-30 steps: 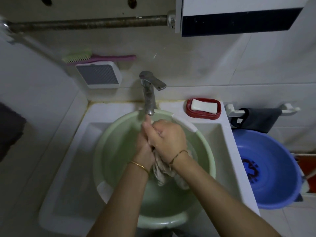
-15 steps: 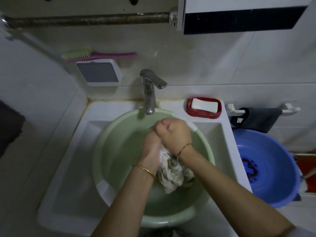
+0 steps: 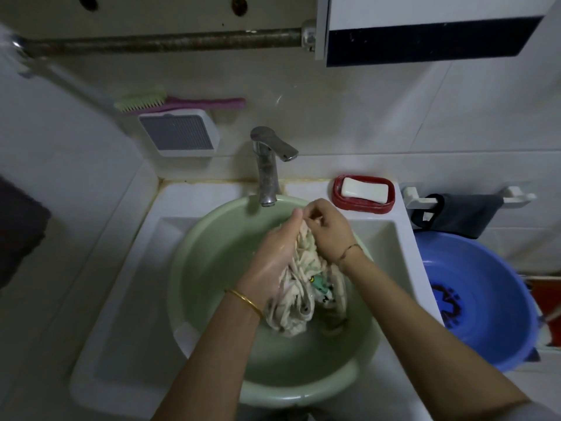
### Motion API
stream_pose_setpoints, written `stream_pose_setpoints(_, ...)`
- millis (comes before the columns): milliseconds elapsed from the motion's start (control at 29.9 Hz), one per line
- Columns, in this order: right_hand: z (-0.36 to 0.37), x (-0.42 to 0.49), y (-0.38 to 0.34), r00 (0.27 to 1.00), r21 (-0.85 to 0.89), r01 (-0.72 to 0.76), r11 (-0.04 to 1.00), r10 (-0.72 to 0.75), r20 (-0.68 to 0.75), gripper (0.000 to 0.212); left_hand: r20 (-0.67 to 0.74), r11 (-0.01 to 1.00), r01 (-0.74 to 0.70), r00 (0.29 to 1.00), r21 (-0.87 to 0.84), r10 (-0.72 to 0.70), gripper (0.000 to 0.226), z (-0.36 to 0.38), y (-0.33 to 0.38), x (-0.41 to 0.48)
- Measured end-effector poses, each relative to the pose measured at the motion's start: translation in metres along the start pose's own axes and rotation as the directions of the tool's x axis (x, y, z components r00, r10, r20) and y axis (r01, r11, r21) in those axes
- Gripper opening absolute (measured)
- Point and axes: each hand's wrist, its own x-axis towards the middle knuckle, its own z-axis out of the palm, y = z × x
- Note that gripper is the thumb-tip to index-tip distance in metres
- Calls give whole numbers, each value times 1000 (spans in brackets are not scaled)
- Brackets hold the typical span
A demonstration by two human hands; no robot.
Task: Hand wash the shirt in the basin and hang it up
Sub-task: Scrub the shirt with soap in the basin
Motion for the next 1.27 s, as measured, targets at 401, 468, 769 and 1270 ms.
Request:
stream_pose_setpoints(401,-23,-15,-6,981,519,-166,838,88,171,11,26,901,-219,974,374,226,38,-36,15,1)
stream_pose_setpoints(468,-23,-12,-8,977,631,-211,747,171,124,11,123,866,-230,973,443,195,41,-37,10,4)
stream_pose_setpoints(769,-45,14,24,877,735,-149,661,432,-211,29,460,761,-275,887,588,-35,39,-74,-8,6)
stream_pose_setpoints(1270,34,-37,-46,978,-305,99,947,-150,-146,50,122,650,32,988,-759,94,31,6,-22,19)
